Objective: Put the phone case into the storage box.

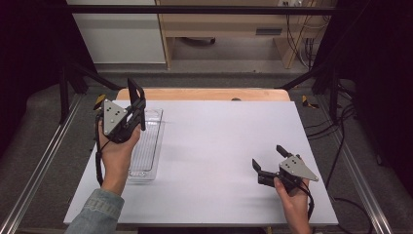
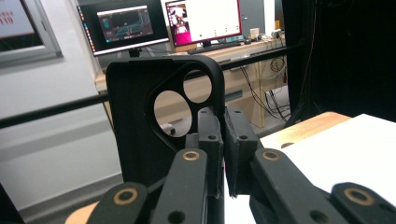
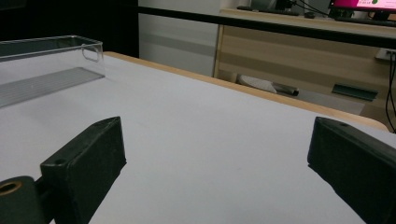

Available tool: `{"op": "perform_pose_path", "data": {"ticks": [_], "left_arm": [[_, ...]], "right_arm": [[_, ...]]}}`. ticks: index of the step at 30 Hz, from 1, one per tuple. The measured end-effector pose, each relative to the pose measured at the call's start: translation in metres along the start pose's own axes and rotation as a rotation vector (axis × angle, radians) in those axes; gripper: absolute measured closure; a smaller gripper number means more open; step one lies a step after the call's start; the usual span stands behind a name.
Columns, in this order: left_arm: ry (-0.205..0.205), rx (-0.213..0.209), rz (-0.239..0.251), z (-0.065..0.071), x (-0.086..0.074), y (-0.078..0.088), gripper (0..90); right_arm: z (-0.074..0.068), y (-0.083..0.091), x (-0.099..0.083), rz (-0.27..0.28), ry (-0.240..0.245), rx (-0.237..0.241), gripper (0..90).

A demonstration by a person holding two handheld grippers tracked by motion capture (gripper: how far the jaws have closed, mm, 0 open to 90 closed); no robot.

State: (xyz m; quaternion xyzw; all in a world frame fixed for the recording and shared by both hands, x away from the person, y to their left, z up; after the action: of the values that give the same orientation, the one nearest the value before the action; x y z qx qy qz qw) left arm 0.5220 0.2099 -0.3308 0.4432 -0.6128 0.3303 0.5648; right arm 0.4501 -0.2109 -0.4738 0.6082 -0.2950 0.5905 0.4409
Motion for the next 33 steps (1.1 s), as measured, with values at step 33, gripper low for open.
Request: {"op": "perform_pose_path", "data": {"ticks": [33], "left_arm": [[0.083,0.031,-0.027,-0.016,-0.002,-0.011,85.8]], "right_arm": [[-0.007,-0.003,-0.001,-0.003,0.012,0.03,4.5]]}}
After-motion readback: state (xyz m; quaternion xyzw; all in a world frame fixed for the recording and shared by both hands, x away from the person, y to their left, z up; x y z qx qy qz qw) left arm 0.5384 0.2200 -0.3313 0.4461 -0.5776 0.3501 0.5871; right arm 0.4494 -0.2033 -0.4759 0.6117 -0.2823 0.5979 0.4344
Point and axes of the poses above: each handheld gripper's, and its own axes: y roughly backward along the jaws, x roughly out of its top, z roughly to its right, the point moved 4 cm from there along -y, roughly forward along the jaws, and after that the axes turned 2 degrees about y, right-handed, at the moved point
